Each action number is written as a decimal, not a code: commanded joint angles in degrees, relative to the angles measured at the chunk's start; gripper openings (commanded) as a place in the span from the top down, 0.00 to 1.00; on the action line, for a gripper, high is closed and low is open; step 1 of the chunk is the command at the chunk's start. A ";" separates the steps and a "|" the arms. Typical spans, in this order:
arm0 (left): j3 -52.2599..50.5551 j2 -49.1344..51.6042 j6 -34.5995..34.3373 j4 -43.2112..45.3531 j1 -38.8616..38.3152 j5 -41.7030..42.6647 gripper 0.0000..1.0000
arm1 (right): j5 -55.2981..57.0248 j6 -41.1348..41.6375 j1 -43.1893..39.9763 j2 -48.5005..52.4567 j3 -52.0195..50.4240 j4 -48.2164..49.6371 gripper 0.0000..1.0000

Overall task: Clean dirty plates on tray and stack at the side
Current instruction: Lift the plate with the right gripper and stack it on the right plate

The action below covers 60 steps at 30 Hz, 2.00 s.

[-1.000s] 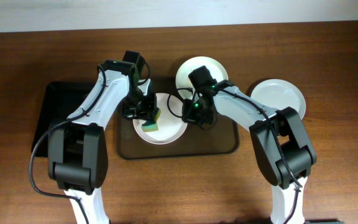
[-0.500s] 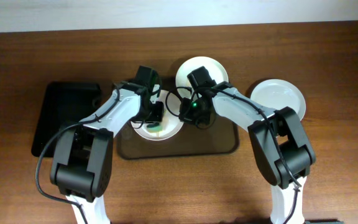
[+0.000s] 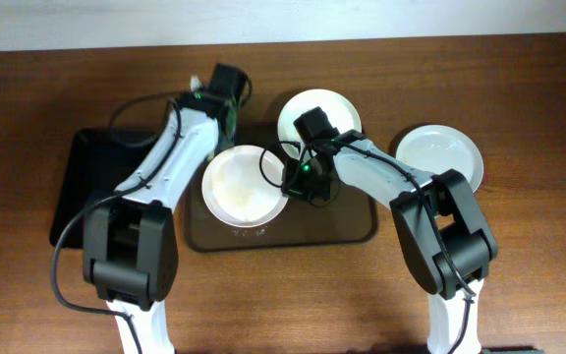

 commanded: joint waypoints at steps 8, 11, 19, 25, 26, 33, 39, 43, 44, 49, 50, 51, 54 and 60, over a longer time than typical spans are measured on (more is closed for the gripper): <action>12.17 -0.35 -1.27 -9.57 0.44 10.73 0.99 | 18.05 -7.65 0.39 -14.08 -0.66 -7.72 0.96; 12.17 -0.35 -1.27 -9.51 0.44 11.63 0.99 | 30.51 -9.57 2.64 -24.90 -0.66 -11.76 0.96; 12.17 -0.28 -1.29 -8.79 0.46 13.92 0.99 | 80.56 -1.97 15.63 -32.24 -0.68 -22.16 0.96; 12.17 -0.28 -1.27 -8.39 0.44 18.27 0.99 | 99.51 4.66 23.04 -31.71 -0.72 -26.88 0.96; 12.17 -0.28 -1.27 -8.44 0.44 18.45 0.99 | 102.68 4.66 23.93 -31.71 -0.72 -26.88 0.96; 12.17 -0.28 -1.27 -8.61 0.44 19.28 0.99 | 110.92 4.44 27.47 -31.71 -0.72 -26.88 0.96; 12.17 -0.28 -1.27 -8.66 0.44 19.26 0.99 | 102.82 5.22 26.23 -31.76 -0.72 -26.84 0.96; 12.17 -0.28 -1.25 -8.66 0.44 19.23 0.99 | 82.75 7.93 15.26 -32.89 -0.70 -26.56 0.96; 12.17 -0.28 -1.25 -8.66 0.44 19.23 0.99 | 79.95 7.93 12.92 -33.05 -0.72 -26.49 0.96; 12.17 -0.28 -1.25 -8.66 0.44 19.23 0.99 | 52.33 1.11 -12.94 -33.03 -0.72 -22.38 0.96; 12.17 -0.28 -1.27 -8.66 0.44 19.23 0.99 | 47.93 -0.55 -17.81 -32.96 -0.72 -21.11 0.96; 12.17 -0.28 -1.25 -8.66 0.44 19.23 0.99 | 44.61 -1.88 -21.73 -32.85 -0.72 -20.17 0.96; 12.17 -0.28 -1.27 -8.66 0.44 19.26 1.00 | 36.92 -5.33 -32.79 -31.01 -0.74 -17.79 0.96; 12.17 -0.26 -1.27 -8.63 0.44 19.26 0.99 | 35.28 -8.92 -39.78 -20.28 -0.74 -15.02 0.96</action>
